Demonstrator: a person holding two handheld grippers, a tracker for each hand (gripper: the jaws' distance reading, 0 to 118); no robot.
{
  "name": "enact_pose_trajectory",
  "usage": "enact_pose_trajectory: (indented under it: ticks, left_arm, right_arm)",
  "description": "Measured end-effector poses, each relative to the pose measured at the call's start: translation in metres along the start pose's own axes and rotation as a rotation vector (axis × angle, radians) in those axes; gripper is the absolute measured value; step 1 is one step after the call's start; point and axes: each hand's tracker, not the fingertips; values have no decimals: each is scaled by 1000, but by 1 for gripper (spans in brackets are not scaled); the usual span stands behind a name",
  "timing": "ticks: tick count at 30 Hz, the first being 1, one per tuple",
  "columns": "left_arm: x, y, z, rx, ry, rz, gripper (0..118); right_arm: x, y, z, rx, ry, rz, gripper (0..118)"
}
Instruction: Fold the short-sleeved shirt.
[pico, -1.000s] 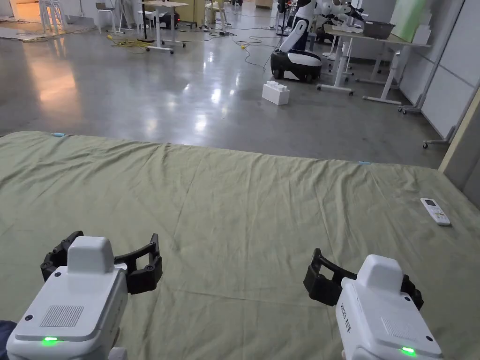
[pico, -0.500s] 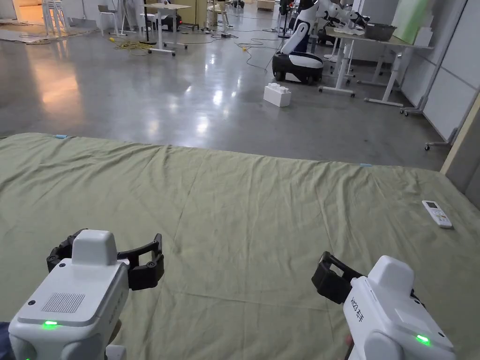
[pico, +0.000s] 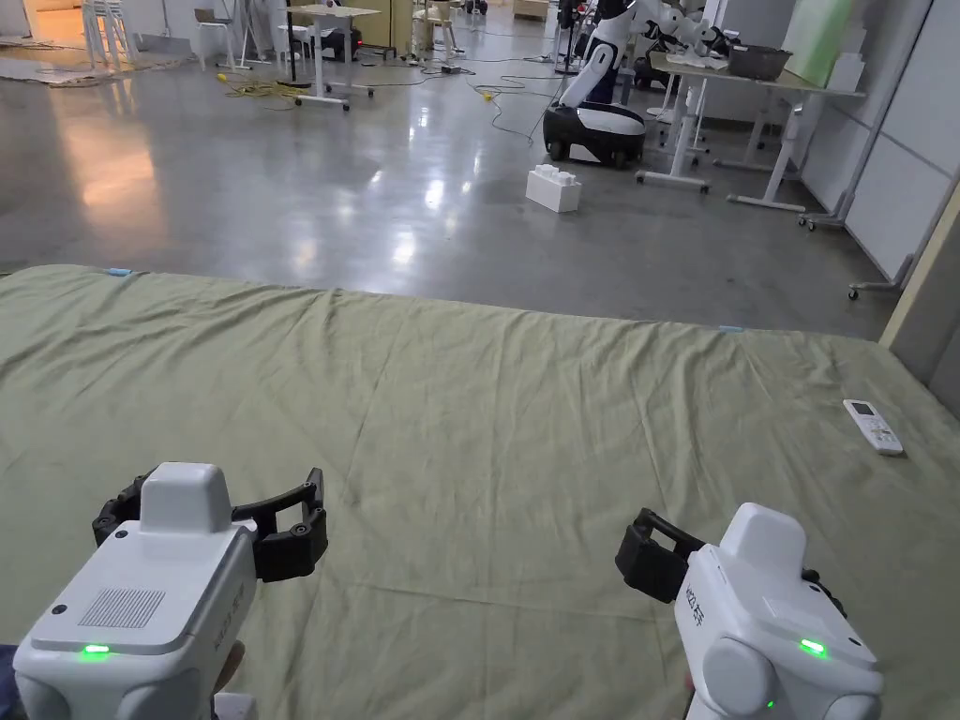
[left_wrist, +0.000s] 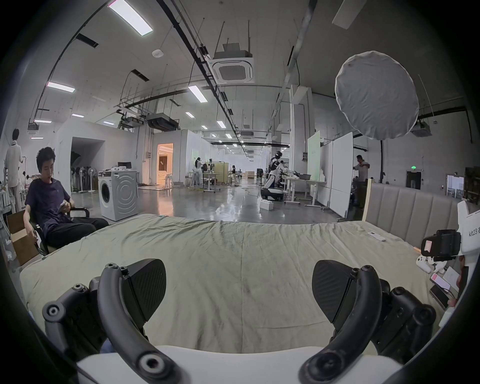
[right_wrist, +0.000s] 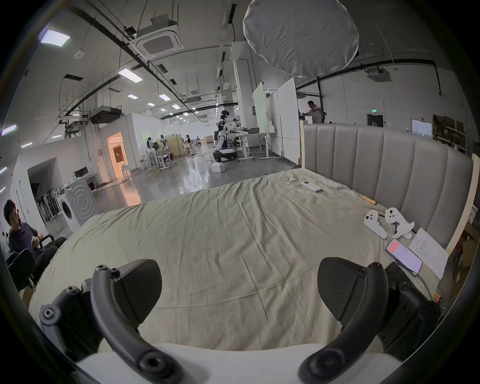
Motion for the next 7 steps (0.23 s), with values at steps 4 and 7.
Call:
enact_pose_trajectory:
  ticks: [4, 7]
  left_arm:
    - [-1, 0, -1, -6, -3, 3, 113]
    - [-1, -1, -1, 10, -31, -27, 113]
  right_arm:
    - [1, -2, -3, 9, -12, -1, 118]
    - [5, -5, -4, 46, -2, 6, 118]
